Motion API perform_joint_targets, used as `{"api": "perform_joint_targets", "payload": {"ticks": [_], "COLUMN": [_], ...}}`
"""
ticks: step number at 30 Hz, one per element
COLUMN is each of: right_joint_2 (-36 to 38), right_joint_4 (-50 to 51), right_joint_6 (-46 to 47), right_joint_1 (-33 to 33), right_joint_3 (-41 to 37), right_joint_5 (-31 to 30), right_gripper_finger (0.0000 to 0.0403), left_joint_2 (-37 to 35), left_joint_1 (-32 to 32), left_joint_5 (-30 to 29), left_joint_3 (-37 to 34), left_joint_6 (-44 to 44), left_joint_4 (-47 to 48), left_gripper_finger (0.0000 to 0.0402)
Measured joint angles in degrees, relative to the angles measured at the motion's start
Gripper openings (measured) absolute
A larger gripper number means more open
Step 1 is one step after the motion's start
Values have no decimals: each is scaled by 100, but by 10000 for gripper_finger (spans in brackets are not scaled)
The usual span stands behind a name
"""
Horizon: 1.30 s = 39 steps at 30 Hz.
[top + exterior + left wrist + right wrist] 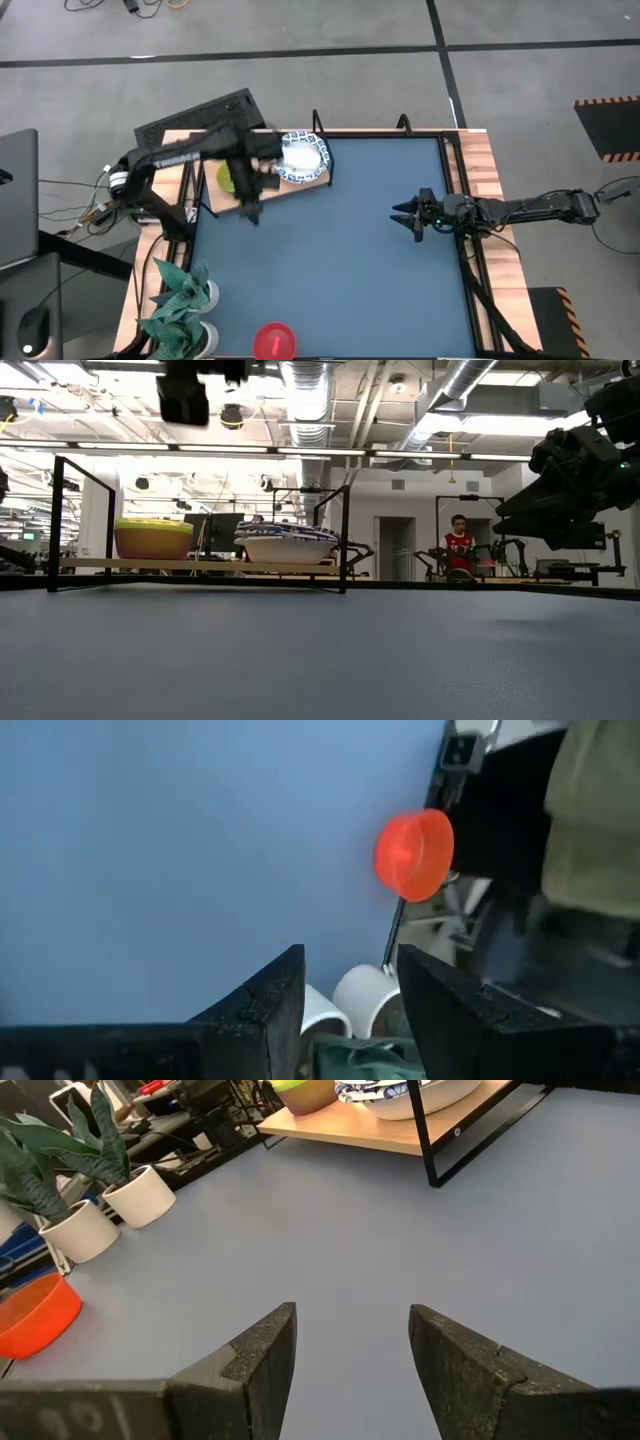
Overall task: Place and stack bowls onto a shelf
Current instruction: Stack the red bowl on top of the other yellow bowl on the shelf
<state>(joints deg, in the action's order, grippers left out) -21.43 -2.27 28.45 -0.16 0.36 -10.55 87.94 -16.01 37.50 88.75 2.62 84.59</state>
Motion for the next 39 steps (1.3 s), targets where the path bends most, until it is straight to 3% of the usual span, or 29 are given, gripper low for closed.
{"api": "perform_joint_targets", "payload": {"ticks": [4, 10, 16, 20, 27, 39], "right_joint_2": [2, 0, 0, 2, 2, 0], "right_joint_4": [-1, -2, -2, 0, 0, 0], "right_joint_6": [2, 2, 2, 4, 6, 10], "right_joint_1": [1, 0, 2, 0, 0, 1], "right_joint_3": [1, 1, 2, 2, 0, 0], "right_joint_5": [-1, -2, 0, 0, 5, 11], "right_gripper_finger": [220, 220, 220, 220, 220, 220], "left_joint_2": [-222, -277, -26, 375, 1218, 2068], "left_joint_1": [1298, 3038, 4248, 4706, 5107, 5540], "left_joint_5": [-570, -2398, -3965, -4006, -3407, -3427], "left_joint_3": [0, 0, 0, 0, 0, -2], "left_joint_6": [1157, 2695, 3825, 4082, 4063, 4004], "left_joint_4": [-771, -1929, -2342, -2400, -2686, -3753], "left_gripper_finger": [144, 144, 144, 144, 144, 144]}}
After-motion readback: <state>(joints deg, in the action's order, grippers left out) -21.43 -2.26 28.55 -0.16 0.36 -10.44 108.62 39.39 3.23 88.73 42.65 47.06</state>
